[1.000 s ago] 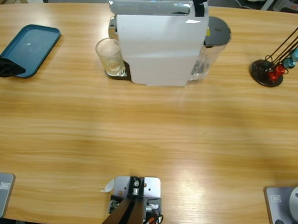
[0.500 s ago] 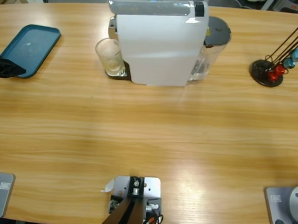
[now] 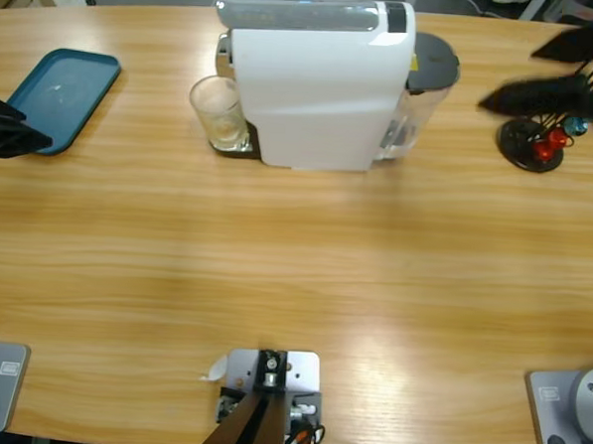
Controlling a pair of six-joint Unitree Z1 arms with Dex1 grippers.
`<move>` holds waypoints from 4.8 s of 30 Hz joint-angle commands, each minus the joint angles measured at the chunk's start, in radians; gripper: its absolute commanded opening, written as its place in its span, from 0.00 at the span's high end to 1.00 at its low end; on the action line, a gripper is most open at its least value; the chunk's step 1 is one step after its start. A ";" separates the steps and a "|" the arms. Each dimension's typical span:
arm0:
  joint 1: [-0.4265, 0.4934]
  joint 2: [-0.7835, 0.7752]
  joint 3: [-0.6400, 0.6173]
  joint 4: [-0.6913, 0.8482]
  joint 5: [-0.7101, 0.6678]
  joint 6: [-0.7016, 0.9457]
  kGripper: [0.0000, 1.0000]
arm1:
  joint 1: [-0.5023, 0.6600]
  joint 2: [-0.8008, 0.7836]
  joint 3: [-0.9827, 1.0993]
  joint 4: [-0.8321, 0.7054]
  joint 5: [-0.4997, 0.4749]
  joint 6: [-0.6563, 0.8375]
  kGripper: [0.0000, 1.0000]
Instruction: Pour coffee
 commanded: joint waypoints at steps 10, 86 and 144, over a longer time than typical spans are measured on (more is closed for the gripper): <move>-0.035 0.004 0.166 -0.208 -0.025 0.010 0.09 | 0.038 -0.234 0.441 -0.325 0.178 0.051 0.00; -0.078 0.014 0.275 -0.345 0.004 -0.004 0.09 | 0.041 -0.201 0.543 -0.420 0.162 0.102 0.00; -0.100 0.037 0.287 -0.369 0.014 -0.020 0.09 | 0.041 -0.208 0.543 -0.410 0.162 0.105 0.00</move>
